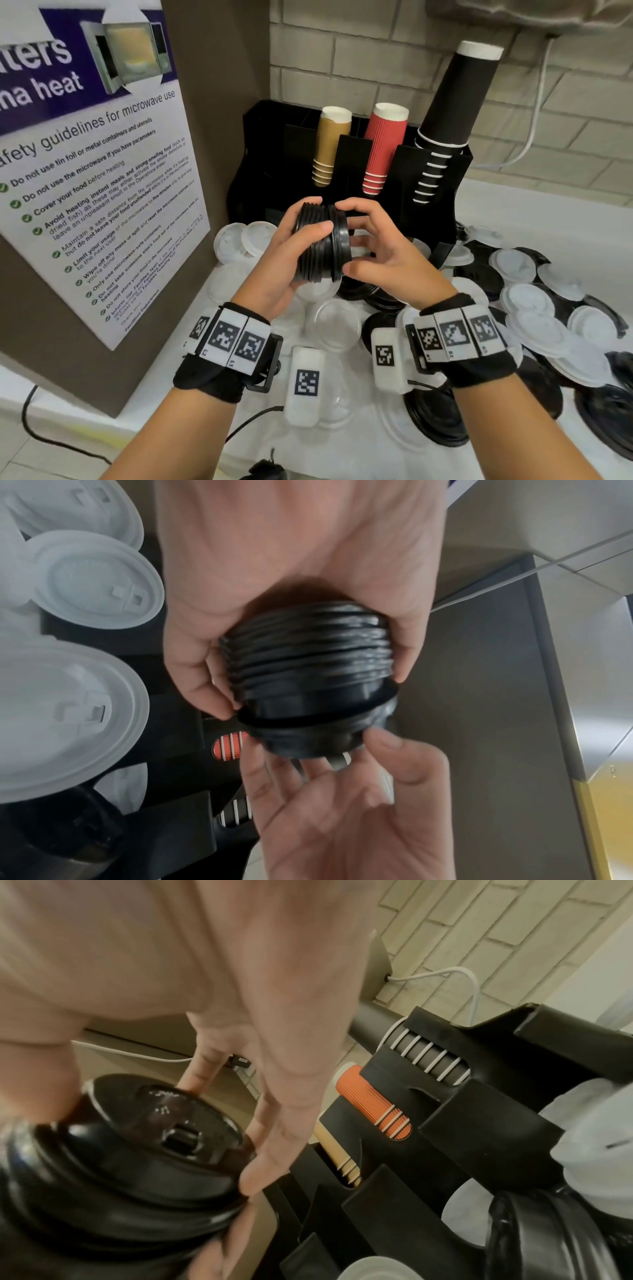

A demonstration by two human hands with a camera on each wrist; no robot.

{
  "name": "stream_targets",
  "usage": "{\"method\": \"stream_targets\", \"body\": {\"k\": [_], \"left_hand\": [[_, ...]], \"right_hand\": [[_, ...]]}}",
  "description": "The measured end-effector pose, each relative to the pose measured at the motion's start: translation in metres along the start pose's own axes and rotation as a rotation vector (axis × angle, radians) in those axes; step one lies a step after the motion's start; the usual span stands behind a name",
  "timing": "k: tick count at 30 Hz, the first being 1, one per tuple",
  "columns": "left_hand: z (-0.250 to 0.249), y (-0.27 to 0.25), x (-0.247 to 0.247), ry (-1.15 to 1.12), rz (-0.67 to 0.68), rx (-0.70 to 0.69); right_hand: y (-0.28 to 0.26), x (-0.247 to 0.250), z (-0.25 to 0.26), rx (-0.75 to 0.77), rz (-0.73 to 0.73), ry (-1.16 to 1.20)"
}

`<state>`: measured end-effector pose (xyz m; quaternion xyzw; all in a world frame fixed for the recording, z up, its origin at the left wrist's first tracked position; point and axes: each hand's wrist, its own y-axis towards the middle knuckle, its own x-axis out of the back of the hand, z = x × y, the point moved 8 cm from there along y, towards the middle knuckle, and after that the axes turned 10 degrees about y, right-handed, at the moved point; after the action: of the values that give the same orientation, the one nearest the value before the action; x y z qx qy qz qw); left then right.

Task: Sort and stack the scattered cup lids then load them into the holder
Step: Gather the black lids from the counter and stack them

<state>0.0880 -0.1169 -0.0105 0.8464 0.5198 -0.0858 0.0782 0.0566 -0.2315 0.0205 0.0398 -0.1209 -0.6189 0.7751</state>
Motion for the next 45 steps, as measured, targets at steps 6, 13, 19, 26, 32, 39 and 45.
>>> {"method": "stream_targets", "body": {"k": [6, 13, 19, 26, 32, 39, 45], "left_hand": [[-0.001, 0.004, 0.0, -0.027, -0.043, -0.034], [0.001, 0.007, -0.002, -0.022, -0.014, -0.038], [-0.002, 0.01, 0.011, -0.039, -0.08, -0.074], [0.0, 0.009, 0.014, -0.024, -0.088, -0.069], [0.001, 0.01, 0.017, -0.028, -0.091, -0.059], [0.001, 0.015, 0.023, -0.026, -0.093, -0.051], [0.006, 0.014, 0.012, -0.016, -0.017, -0.024]], "right_hand": [[0.002, 0.001, 0.004, 0.013, -0.044, 0.025], [0.004, 0.002, 0.004, 0.004, -0.005, 0.033], [0.032, 0.041, -0.032, -0.275, -0.109, -0.536], [0.039, 0.028, -0.099, -0.707, 0.379, -1.19], [0.047, 0.018, -0.101, -0.7, 0.48, -1.332], [0.041, 0.045, -0.042, -0.638, 0.241, -0.939], [0.02, 0.034, -0.003, -0.288, -0.066, 0.022]]}}
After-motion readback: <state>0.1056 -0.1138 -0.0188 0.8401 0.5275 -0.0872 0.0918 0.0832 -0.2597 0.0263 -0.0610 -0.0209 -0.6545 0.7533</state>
